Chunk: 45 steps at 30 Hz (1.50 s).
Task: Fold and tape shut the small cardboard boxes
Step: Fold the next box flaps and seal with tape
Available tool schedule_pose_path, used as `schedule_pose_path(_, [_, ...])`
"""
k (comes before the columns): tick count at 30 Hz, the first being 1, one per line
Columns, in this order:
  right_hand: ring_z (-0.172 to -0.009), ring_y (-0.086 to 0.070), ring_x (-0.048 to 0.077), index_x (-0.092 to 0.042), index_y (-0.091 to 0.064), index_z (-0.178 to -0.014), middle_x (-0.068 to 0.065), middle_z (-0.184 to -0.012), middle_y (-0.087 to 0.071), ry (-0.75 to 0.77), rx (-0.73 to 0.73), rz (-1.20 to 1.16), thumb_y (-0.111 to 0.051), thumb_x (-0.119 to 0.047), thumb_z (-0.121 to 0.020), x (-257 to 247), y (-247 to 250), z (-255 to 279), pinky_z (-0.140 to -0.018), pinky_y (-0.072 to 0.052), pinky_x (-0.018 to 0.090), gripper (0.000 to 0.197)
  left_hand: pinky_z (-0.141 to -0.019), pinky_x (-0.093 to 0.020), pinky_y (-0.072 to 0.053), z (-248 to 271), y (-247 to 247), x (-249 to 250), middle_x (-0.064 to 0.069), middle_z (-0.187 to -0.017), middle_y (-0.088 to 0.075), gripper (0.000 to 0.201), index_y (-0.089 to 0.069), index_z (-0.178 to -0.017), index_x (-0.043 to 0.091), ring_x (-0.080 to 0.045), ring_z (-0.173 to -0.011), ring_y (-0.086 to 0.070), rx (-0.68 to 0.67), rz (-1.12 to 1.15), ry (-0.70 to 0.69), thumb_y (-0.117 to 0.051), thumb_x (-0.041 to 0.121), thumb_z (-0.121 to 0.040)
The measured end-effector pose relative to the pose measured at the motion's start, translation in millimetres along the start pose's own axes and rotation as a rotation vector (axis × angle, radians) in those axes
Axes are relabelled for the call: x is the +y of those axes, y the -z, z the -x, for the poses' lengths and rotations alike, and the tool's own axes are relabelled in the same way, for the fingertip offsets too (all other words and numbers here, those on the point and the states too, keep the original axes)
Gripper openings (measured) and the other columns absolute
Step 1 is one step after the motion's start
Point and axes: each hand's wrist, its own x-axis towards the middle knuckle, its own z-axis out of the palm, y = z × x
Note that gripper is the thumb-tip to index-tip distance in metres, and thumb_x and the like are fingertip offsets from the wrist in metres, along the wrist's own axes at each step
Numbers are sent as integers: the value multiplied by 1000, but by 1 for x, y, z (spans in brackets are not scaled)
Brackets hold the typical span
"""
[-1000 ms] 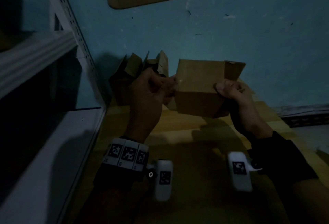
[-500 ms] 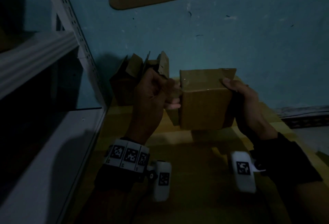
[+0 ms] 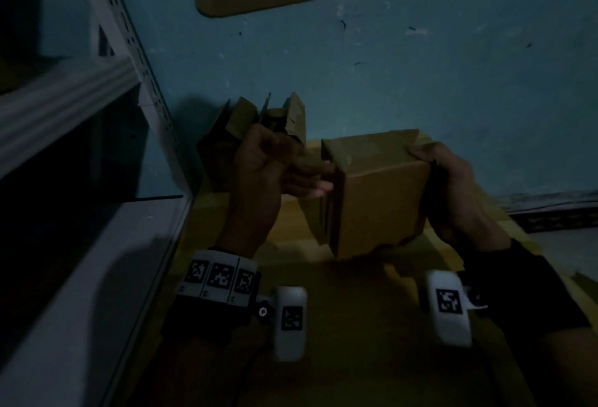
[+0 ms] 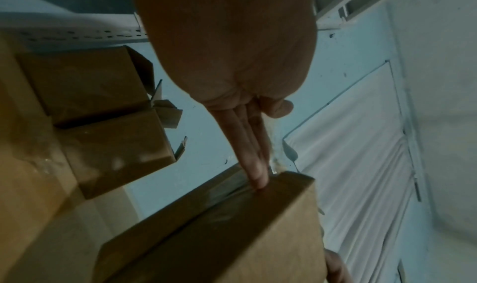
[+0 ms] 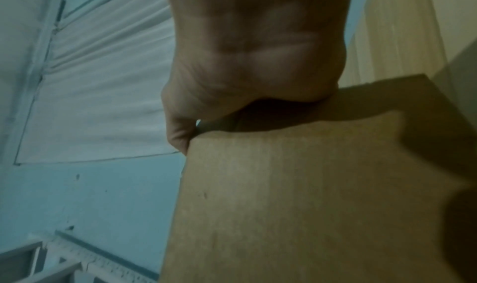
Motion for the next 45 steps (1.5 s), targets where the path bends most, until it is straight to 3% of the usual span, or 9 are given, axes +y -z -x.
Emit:
schedule_pose_path(5, [-67, -68, 7, -13, -63, -95, -11, -72, -70, -23, -7, 10, -50, -26, -99, 1, -3, 0, -63, -48, 30, 18, -52, -32, -58, 0, 2, 1, -21, -80, -73, 31, -48, -101, 2, -33, -63, -72, -37, 14, 25, -41, 32, -98])
schedule_pose_path(13, [-73, -70, 9, -10, -64, -97, -12, -75, -73, 0, 9, 28, -51, -32, -98, -5, -5, 3, -64, -48, 31, 26, -66, -26, -58, -2, 12, -12, -3, -90, -73, 67, -57, -102, 10, -21, -75, -72, -324, -35, 27, -62, 72, -78])
schedule_pose_path(18, [-67, -64, 21, -5, -60, -83, 1, -68, -62, 65, 27, 109, -57, -39, -96, -6, -7, 6, -63, -51, 36, 37, -70, -36, -60, -7, 14, -14, -17, -101, -68, 66, -54, -112, -3, -32, -85, -70, -377, -34, 85, -76, 40, -67])
schedule_pose_path(22, [-73, -55, 34, 25, -48, -92, 25, -78, -53, 147, 39, 126, -69, -46, -83, -6, -8, 8, -68, -45, 45, 74, -64, -29, -59, 1, 2, -9, -10, -92, -68, 63, -60, -102, 12, -25, -79, -71, -214, -195, 20, -78, 59, -65])
schedule_pose_path(27, [-56, -47, 58, 20, -42, -69, 40, -64, -41, 278, 19, 234, -66, -40, -92, -2, -11, 10, -50, -47, 58, 68, -61, -42, -60, 0, -9, -16, 2, -84, -60, 52, -55, -92, 20, -16, -75, -65, -80, -526, -70, -78, 60, -67])
schedule_pose_path(31, [-57, -48, 57, 21, -48, -71, 43, -67, -42, 333, 15, 249, -68, -41, -90, 0, -12, 8, -49, -45, 57, 68, -55, -47, -58, 1, -12, -19, 4, -78, -58, 31, -52, -92, 16, -13, -60, -67, -97, -465, -71, -76, 32, -83])
schedule_pose_path(36, [-57, -66, 30, 16, -59, -77, 16, -66, -64, 353, 33, 237, -63, -21, -101, 3, -6, 5, -44, -51, 47, 44, -50, -19, -51, 3, -12, -18, 3, -77, -58, 22, -51, -90, 16, -11, -57, -65, -125, -518, -141, -63, 34, -94])
schedule_pose_path(41, [-56, -69, 13, -2, -69, -74, -7, -63, -70, 334, 11, 220, -60, -13, -101, 4, -7, 6, -47, -54, 26, 30, -54, -42, -58, 1, -8, -20, 2, -75, -57, 23, -51, -89, 10, -12, -57, -65, -142, -531, -135, -59, 30, -98])
schedule_pose_path(45, [-60, -70, 18, 14, -60, -74, 0, -65, -68, 342, 5, 239, -62, -15, -100, 8, -5, 3, -51, -56, 33, 39, -52, -40, -54, 0, -4, -24, 6, -69, -54, 22, -52, -87, 16, -9, -55, -63, -174, -683, -290, -47, 29, -104])
